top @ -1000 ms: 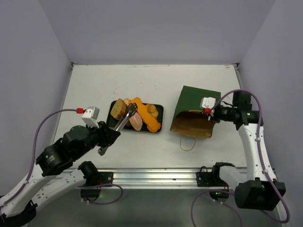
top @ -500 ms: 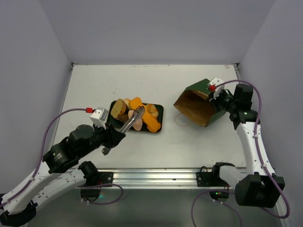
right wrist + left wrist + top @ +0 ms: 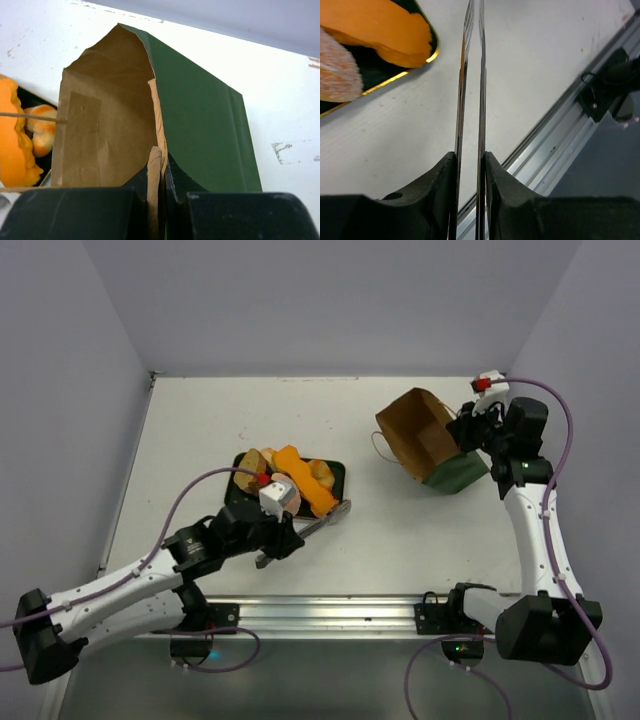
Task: Take the fake bread out of the paper bag
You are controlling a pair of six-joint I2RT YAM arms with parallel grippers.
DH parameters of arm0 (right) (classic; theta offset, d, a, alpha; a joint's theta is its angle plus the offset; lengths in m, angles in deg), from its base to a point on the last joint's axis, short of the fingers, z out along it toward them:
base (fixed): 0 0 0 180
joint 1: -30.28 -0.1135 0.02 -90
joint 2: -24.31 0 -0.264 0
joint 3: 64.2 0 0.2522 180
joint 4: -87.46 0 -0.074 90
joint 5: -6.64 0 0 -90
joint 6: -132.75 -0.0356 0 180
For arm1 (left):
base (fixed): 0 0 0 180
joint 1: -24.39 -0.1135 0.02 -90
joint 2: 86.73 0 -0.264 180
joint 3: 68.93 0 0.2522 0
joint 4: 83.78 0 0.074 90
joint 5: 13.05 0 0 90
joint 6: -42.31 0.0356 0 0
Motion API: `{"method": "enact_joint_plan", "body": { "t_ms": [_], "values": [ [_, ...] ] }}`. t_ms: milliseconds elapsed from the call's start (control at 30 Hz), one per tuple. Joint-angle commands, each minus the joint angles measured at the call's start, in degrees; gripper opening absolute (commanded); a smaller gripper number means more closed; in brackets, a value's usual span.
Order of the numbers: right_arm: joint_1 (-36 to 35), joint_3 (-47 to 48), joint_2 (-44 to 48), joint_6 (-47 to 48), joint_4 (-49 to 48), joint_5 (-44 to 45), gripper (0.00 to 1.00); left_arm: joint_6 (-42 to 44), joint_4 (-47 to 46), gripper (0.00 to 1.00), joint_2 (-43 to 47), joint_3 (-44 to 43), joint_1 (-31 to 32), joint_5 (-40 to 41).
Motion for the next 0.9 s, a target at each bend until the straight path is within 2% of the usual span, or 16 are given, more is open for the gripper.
{"method": "enact_joint_plan", "body": {
  "t_ms": [0, 133, 333, 433, 533, 767, 867],
  "values": [
    [0.3, 2.5, -0.5, -6.3, -2.1, 2.1, 0.00, 3.5, -13.6, 0.32, -4.9, 0.5, 6.0, -2.5],
    [0.6, 2.3, -0.7, -7.4, -2.5, 1.1, 0.00, 7.2, -16.2, 0.34, -15.2, -1.5, 13.9, 6.3],
    [1.2, 1.5, 0.2, -8.0, -2.5, -0.1, 0.00, 11.9, -25.7, 0.42, -30.2, -1.3, 15.6, 13.1],
    [1.3, 1.5, 0.8, -8.3, -2.4, -0.7, 0.00, 11.8, -28.1, 0.45, -34.3, -1.5, 15.7, 15.8],
    [1.2, 2.5, 0.1, -8.6, -1.1, -1.8, 0.00, 11.9, -30.7, 0.52, -36.3, -0.8, 15.6, 17.5],
    [1.3, 11.8, -6.0, -18.9, 4.4, -3.0, 0.00, 11.1, -32.5, 0.76, -37.1, 0.6, 15.7, 17.2],
    [1.3, 16.4, -7.8, -23.5, 6.2, -0.3, 0.00, 10.9, -32.5, 0.85, -36.0, 1.1, 15.6, 16.1]
  ]
}}
